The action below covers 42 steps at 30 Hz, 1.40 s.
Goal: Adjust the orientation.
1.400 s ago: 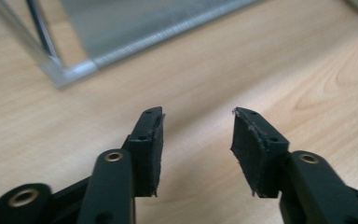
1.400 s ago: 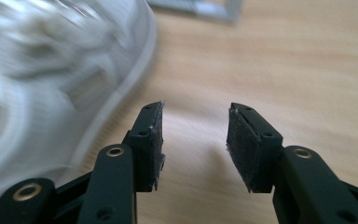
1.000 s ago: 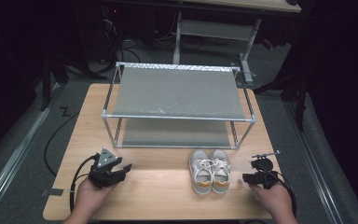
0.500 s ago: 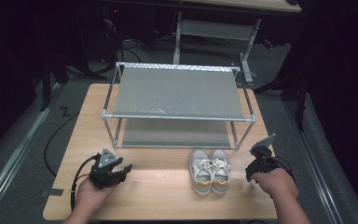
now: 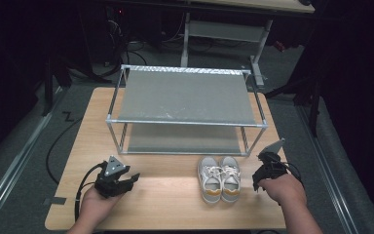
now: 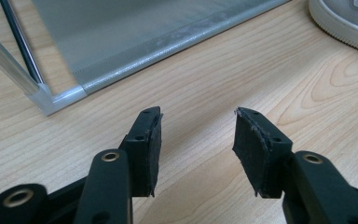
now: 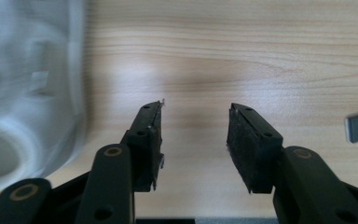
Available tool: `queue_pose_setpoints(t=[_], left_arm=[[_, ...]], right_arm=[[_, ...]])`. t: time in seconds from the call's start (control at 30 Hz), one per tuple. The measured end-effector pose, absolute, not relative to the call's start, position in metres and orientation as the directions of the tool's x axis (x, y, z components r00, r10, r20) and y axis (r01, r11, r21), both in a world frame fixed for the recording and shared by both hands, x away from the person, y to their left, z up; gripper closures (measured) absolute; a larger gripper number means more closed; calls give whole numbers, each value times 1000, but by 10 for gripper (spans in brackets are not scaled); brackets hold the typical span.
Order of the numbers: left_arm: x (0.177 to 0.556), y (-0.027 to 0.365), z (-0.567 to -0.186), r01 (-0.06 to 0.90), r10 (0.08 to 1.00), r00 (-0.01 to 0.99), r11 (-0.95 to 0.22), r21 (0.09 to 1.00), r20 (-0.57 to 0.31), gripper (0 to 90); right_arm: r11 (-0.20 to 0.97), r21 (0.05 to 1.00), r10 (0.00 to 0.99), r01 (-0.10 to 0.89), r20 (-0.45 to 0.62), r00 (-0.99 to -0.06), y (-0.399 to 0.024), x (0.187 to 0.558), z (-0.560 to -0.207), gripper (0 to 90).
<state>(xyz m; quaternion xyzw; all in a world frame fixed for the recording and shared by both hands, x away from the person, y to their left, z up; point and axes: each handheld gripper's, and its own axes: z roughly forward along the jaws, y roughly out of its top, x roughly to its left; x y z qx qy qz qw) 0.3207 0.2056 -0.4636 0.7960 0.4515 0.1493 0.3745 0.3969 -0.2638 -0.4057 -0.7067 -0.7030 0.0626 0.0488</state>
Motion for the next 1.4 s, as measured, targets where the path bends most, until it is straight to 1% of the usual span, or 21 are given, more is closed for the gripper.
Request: queue_pose_setpoints(t=[0.07,0.1,0.2,0.3,0.33,0.43,0.63,0.77,0.87,1.0,1.13,1.27,1.4], left_arm=[[321,204,-465,609,830,548,-316,727,-99,515],[321,204,-465,609,829,550,-319,726,-97,515],[322,204,-466,612,830,549,-317,725,-101,514],[322,205,-467,618,831,546,-313,721,-106,514],[322,205,-467,619,831,547,-314,720,-107,513],[322,205,-468,619,829,548,-316,719,-107,514],[323,204,-467,613,826,554,-323,721,-101,514],[323,204,-467,609,825,557,-327,723,-97,513],[323,204,-467,609,825,557,-327,723,-97,514],[323,203,-467,607,823,560,-332,722,-92,514],[323,203,-467,605,822,563,-338,721,-88,515],[323,201,-467,604,820,566,-341,720,-87,515],[322,201,-466,601,819,568,-342,723,-85,515]], right_arm=[[23,-132,1000,991,-9,-24,-252,398,-387,560],[23,-132,1000,991,-9,-24,-252,398,-387,560],[48,-113,999,992,1,-48,-235,398,-370,560],[79,-115,997,990,0,-79,-219,398,-363,560],[91,-114,996,989,10,-91,-207,397,-359,560],[103,-127,995,987,17,-102,-195,396,-358,561],[160,-152,987,975,45,-155,-159,395,-371,564],[176,-166,984,970,64,-167,-150,396,-383,584],[165,-169,985,972,71,-155,-147,396,-394,606],[161,-184,986,970,62,-152,-146,394,-405,669],[125,-180,991,976,73,-114,-149,394,-409,744],[145,-153,989,977,55,-138,-146,391,-408,792],[155,-139,988,978,20,-153,-143,389,-406,811]])
